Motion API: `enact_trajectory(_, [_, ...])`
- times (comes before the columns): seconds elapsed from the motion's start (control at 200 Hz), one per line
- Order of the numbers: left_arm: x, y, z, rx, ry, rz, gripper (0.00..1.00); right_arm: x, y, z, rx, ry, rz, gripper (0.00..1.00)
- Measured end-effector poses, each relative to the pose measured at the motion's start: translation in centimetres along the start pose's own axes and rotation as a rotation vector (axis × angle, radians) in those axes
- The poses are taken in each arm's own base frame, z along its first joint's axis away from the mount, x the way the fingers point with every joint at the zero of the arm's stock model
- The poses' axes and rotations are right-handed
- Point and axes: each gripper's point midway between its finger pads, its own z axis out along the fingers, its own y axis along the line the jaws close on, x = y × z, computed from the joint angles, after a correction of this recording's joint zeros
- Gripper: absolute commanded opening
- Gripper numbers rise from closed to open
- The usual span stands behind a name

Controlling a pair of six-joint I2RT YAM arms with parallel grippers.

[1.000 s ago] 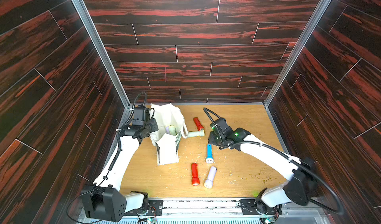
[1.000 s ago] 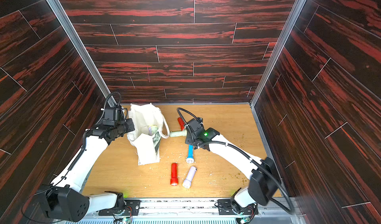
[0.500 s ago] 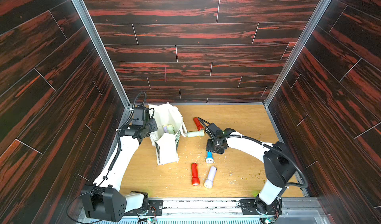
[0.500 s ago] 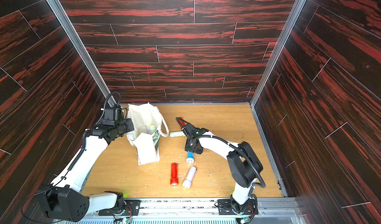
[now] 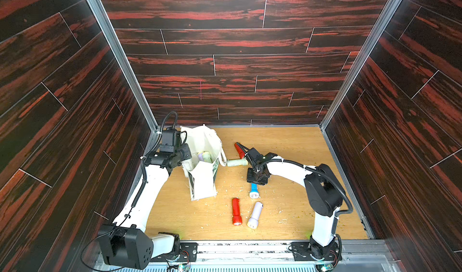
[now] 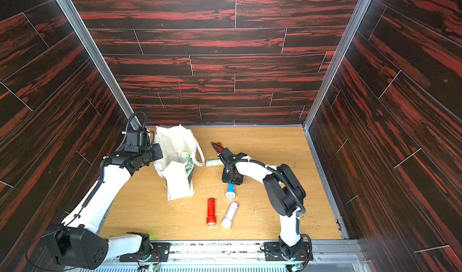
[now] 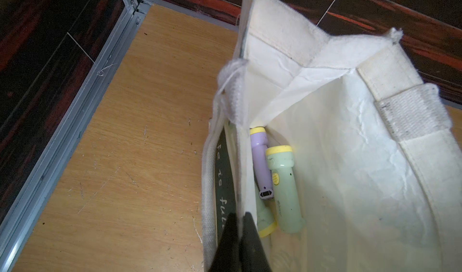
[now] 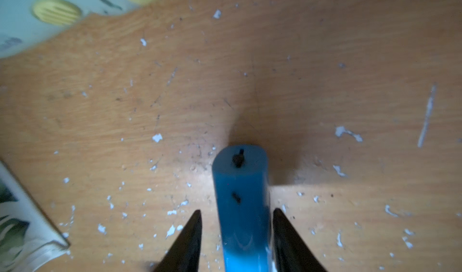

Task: Put the flashlights into the tote bags
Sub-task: Pick up the flashlight from the center of the board.

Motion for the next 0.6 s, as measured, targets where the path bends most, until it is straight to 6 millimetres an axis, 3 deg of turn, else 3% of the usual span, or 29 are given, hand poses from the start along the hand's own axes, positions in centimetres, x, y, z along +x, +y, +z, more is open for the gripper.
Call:
enact_trajectory(0.291, [0.0,-0.3,0.0,0.015,0.003,-0.001,0.00,0.1,-0.4,1.3,0.024,0.022,0.001,0.39])
enact_trajectory(0.601, [0.0,-0.4,0.0,0.024,0.006,-0.001,0.00,0.0,-0.6,1.3,0.026,0.022,0.005,0.29])
